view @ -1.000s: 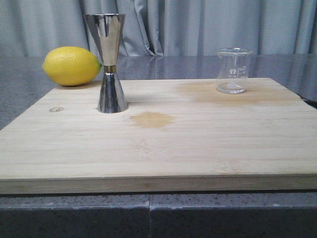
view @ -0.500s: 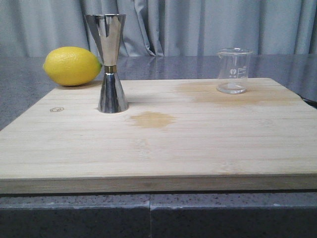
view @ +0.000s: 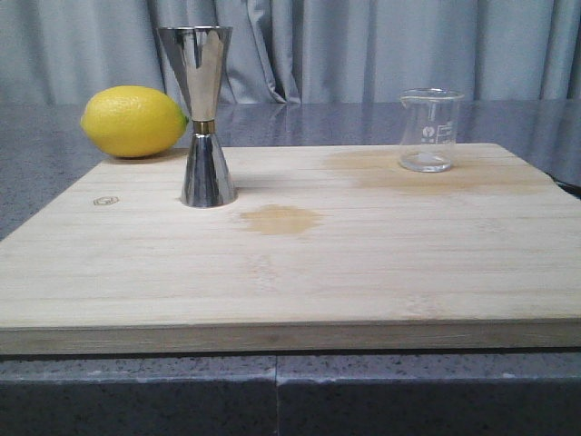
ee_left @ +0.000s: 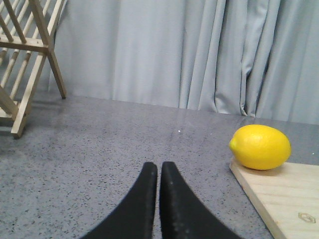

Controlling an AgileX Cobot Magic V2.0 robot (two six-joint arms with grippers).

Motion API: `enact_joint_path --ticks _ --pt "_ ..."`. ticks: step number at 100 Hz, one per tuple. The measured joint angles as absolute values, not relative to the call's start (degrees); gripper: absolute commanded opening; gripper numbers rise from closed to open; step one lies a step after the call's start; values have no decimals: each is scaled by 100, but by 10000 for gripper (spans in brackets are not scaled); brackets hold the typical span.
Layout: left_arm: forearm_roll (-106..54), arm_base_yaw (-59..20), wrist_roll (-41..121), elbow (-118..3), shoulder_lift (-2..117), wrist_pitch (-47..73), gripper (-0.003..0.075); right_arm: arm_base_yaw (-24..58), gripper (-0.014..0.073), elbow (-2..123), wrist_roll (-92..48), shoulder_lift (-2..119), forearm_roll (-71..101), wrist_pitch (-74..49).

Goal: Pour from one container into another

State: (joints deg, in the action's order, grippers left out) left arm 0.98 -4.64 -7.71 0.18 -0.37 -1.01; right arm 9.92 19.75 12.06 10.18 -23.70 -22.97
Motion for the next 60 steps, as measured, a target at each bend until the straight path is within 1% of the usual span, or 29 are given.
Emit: enact_joint_path --ticks 16,60 --pt "324 -464 -774 18 -37 -101 -19 992 -71 1973 1206 1018 -2370 -2297" --pt "346 -464 -774 18 -37 -101 -19 992 -71 1973 1206 1018 -2370 -2297"
